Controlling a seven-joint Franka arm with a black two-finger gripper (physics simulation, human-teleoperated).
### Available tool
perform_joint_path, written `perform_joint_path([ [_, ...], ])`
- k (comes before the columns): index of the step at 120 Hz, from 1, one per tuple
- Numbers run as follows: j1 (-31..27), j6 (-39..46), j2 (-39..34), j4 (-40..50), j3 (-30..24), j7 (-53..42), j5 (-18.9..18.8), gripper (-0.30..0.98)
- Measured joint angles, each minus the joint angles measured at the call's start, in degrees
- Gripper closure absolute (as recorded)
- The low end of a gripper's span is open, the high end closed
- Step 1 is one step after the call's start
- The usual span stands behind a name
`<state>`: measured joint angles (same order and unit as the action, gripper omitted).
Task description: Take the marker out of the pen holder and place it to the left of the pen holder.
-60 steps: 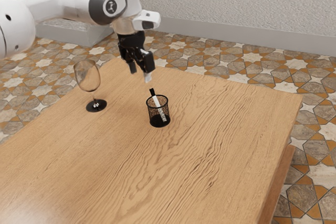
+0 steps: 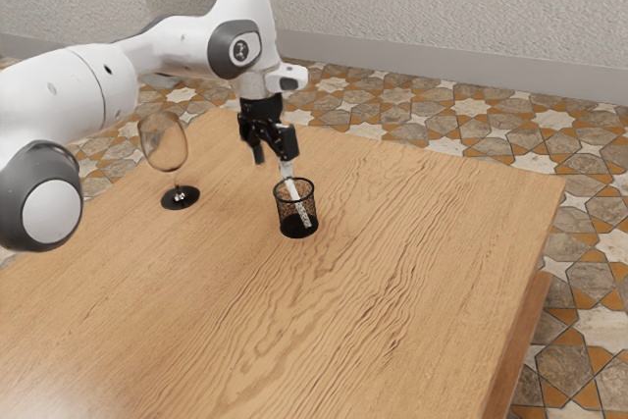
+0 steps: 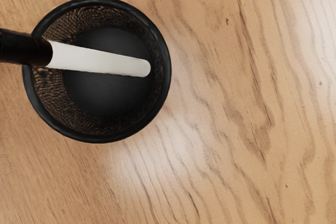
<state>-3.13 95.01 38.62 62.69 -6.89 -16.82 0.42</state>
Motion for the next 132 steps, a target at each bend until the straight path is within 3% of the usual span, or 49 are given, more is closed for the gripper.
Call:
perform_joint_path([
  [26, -5.02, 3.59, 10.07, -9.42, -0.13, -0.13, 11.42, 0.09],
  [41, -6.00, 6.63, 12.47, -10.27, -0.05, -0.40, 14.78, 0.11],
  [85, -6.73, 13.40, 14.70, -10.41, 0.10, -1.29, 16.55, 0.31],
  [132, -6.74, 15.00, 14.43, -10.19, -0.06, -1.93, 16.62, 0.52],
])
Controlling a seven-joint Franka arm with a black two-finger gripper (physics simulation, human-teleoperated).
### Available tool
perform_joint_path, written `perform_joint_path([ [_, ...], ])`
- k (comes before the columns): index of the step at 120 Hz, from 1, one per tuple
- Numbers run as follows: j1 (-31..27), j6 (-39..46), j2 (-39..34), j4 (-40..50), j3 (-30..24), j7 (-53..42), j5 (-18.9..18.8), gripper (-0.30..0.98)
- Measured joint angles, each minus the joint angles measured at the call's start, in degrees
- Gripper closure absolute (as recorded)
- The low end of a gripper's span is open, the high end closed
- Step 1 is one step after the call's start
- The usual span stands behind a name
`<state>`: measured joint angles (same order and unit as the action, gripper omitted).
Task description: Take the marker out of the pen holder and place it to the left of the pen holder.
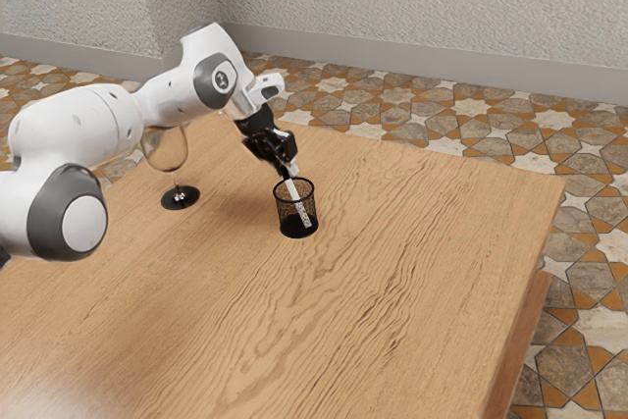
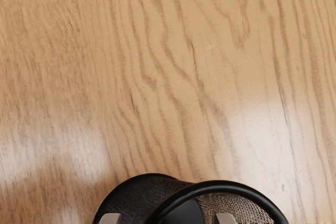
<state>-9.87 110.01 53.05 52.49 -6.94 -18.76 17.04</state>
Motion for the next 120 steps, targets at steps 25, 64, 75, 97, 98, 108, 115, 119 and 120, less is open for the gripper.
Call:
perform_joint_path([
  [25, -0.05, -2.26, -0.52, 0.12, -0.25, -0.18, -0.05, 0.57],
  [64, 0.24, -5.44, -1.61, 0.38, 0.22, -0.24, -1.80, 0.73],
  [75, 0.35, -5.98, -3.85, 0.76, 0.40, -0.16, -2.25, 0.75],
  [97, 2.14, -10.01, -10.54, 1.90, 0.39, 0.30, -7.75, 0.77],
  [98, 2.33, -10.34, -10.92, 1.96, 0.39, 0.35, -8.19, 0.78],
  [108, 4.07, -14.44, -14.42, 2.78, 0.40, 0.80, -13.32, 0.78],
  [115, 4.62, -17.51, -15.81, 2.92, 0.41, 1.11, -16.24, 0.78],
  [119, 5.02, -19.35, -16.41, 2.94, 0.42, 1.33, -17.71, 0.79],
  [120, 5.09, -19.81, -16.51, 2.94, 0.43, 1.39, -18.02, 0.79],
])
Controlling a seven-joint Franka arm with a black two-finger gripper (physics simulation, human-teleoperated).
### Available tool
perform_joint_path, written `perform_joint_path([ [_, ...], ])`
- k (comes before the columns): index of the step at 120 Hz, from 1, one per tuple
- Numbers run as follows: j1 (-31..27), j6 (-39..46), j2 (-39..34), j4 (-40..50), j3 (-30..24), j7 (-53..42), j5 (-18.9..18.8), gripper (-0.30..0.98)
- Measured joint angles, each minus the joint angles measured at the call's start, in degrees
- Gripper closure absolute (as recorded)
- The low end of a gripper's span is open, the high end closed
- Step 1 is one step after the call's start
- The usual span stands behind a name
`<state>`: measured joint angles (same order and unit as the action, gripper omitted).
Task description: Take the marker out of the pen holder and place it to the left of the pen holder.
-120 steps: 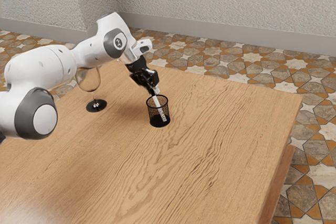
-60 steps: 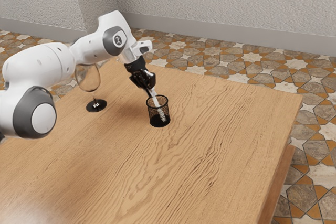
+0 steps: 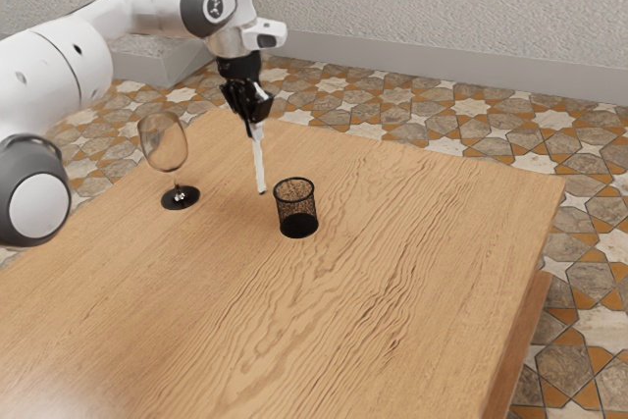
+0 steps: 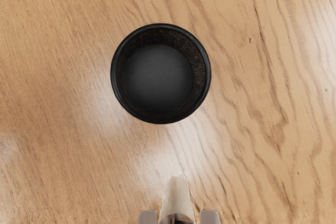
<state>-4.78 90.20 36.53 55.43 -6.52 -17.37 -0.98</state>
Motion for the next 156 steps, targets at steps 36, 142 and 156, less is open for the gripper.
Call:
perform_joint_path([
  [36, 0.55, -15.78, 2.58, -0.03, 0.40, 2.77, -8.06, 0.79],
  [142, 7.47, -14.86, -23.34, 22.92, 0.27, 7.66, -7.92, 0.04],
  [156, 9.30, -10.47, -25.92, 24.27, -1.41, 7.95, -6.99, 0.03],
])
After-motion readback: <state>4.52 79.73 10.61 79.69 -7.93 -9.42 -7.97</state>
